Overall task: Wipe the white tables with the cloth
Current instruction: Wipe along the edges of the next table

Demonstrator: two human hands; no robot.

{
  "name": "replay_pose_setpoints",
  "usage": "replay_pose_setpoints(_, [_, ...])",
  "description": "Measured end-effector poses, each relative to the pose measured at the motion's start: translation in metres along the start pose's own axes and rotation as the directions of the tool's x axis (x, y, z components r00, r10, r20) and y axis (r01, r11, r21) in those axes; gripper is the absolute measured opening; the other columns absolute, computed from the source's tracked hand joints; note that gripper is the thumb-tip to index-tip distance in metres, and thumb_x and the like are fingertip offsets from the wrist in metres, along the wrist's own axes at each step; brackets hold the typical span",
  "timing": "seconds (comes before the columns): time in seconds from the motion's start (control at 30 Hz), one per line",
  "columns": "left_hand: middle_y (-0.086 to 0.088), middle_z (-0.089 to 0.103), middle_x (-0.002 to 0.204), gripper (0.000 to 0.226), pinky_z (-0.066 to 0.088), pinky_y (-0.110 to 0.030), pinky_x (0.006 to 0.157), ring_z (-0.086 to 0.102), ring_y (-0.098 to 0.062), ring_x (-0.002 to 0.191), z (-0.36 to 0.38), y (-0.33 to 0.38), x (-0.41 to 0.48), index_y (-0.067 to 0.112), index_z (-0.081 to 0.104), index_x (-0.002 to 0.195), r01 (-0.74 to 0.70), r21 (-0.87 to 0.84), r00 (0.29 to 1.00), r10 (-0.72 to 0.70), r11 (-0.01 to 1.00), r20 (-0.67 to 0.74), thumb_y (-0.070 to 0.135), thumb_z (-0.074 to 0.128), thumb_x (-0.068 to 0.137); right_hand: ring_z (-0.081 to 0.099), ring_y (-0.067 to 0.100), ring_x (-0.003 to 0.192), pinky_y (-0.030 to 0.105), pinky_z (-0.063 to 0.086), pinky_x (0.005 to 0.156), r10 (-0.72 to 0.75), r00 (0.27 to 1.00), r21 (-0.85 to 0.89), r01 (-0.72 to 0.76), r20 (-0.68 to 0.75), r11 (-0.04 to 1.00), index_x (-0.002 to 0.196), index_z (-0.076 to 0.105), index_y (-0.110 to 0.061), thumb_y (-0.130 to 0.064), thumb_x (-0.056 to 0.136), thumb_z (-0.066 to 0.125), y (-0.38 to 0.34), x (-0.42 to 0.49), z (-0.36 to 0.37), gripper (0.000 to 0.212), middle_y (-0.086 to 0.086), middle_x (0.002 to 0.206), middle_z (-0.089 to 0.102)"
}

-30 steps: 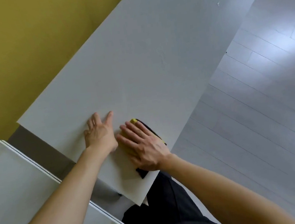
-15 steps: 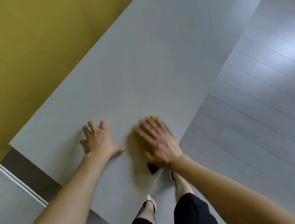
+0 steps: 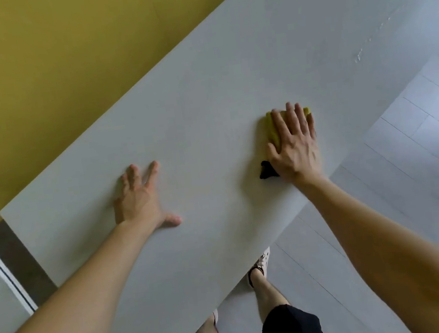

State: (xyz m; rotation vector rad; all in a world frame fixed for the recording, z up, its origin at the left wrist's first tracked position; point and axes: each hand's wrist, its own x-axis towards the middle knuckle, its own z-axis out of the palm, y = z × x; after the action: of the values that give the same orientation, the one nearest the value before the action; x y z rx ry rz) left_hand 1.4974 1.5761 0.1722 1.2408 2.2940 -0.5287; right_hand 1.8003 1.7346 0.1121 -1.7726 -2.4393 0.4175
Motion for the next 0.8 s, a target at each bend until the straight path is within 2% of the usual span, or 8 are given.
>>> replay_pose_setpoints(0.1, [-0.010,-0.008,0.182,0.167,0.033,-0.053,0.129,0.000,-0.033,0.169,-0.001,0.000,-0.001,0.045,-0.011,0.169,0.010,-0.022,1.000,-0.010,1.000,-0.017,0.074,0.099,0.047,0.000,0.032,0.169,0.056,0.005,0.136,-0.279,0.959,0.060,0.276,0.051,0.959,0.172,0.028,-0.025,-0.046,0.096,0.057,-0.063,-0.069,0.018,0.084,0.013,0.182,0.011])
replay_pose_setpoints(0.2, [-0.009,-0.008,0.182,0.164,0.036,-0.054,0.127,0.002,-0.033,0.168,-0.003,0.000,-0.003,0.046,-0.010,0.169,-0.002,-0.023,1.000,0.001,1.000,-0.028,0.075,0.098,0.048,0.001,0.032,0.169,0.057,0.008,0.136,-0.750,0.630,0.191,0.725,0.202,0.661,0.171,0.033,-0.022,-0.042,0.101,0.058,-0.107,-0.129,0.038,0.077,0.011,0.181,0.014])
replay_pose_setpoints(0.27, [-0.009,-0.008,0.182,0.162,0.036,-0.053,0.127,0.002,-0.033,0.168,-0.004,0.000,-0.004,0.046,-0.011,0.169,-0.001,-0.006,0.999,0.001,1.000,-0.033,0.075,0.096,0.052,0.000,0.029,0.170,0.057,0.006,0.136,-0.863,0.451,0.212,0.842,0.227,0.496,0.171,0.034,-0.024,-0.044,0.104,0.054,-0.101,-0.113,0.042,0.073,0.007,0.182,0.014])
replay_pose_setpoints(0.33, [-0.007,-0.009,0.182,0.164,0.036,-0.052,0.126,0.000,-0.032,0.169,-0.004,0.000,-0.004,0.046,-0.014,0.169,-0.006,0.006,0.999,0.006,1.000,-0.034,0.076,0.096,0.051,0.004,0.031,0.169,0.056,0.003,0.136,-0.850,0.488,0.161,0.840,0.197,0.519,0.169,0.037,-0.026,-0.047,0.102,0.054,-0.079,-0.060,0.036,0.073,0.007,0.181,0.018])
replay_pose_setpoints(0.47, [-0.006,-0.009,0.182,0.167,0.039,-0.052,0.126,-0.002,-0.030,0.169,0.000,-0.001,-0.005,0.048,-0.017,0.167,-0.006,0.003,0.998,0.006,1.000,-0.056,0.077,0.096,0.048,0.014,0.038,0.167,0.055,0.001,0.136,-0.504,0.860,-0.012,0.506,0.079,0.862,0.170,0.036,-0.025,-0.046,0.097,0.062,-0.023,0.082,0.010,0.080,0.014,0.178,0.025])
replay_pose_setpoints(0.57, [-0.006,-0.010,0.182,0.166,0.041,-0.054,0.124,-0.001,-0.031,0.169,-0.002,0.001,-0.006,0.047,-0.017,0.167,-0.001,-0.009,0.998,0.001,1.000,-0.056,0.073,0.098,0.050,0.007,0.033,0.169,0.051,-0.001,0.137,-0.302,0.951,-0.023,0.304,0.060,0.952,0.172,0.029,-0.024,-0.049,0.098,0.052,-0.022,0.124,0.001,0.081,0.013,0.181,0.017])
replay_pose_setpoints(0.7, [-0.006,-0.013,0.182,0.164,0.041,-0.055,0.122,-0.003,-0.031,0.169,-0.009,0.004,-0.010,0.047,-0.014,0.169,0.018,-0.030,0.999,-0.019,0.999,-0.037,0.067,0.100,0.052,0.008,0.035,0.169,0.055,0.005,0.136,-0.334,0.942,0.024,0.334,0.032,0.942,0.171,0.031,-0.019,-0.044,0.098,0.056,-0.079,0.047,0.012,0.081,0.017,0.180,0.018])
replay_pose_setpoints(0.8, [-0.010,-0.013,0.181,0.163,0.042,-0.056,0.123,-0.003,-0.034,0.169,-0.013,0.006,-0.010,0.043,-0.015,0.169,0.003,-0.017,1.000,-0.003,1.000,-0.012,0.064,0.100,0.055,0.007,0.036,0.169,0.057,0.009,0.135,-0.703,0.691,0.123,0.693,0.167,0.711,0.170,0.035,-0.015,-0.041,0.100,0.058,-0.122,-0.052,0.032,0.078,0.018,0.179,0.021])
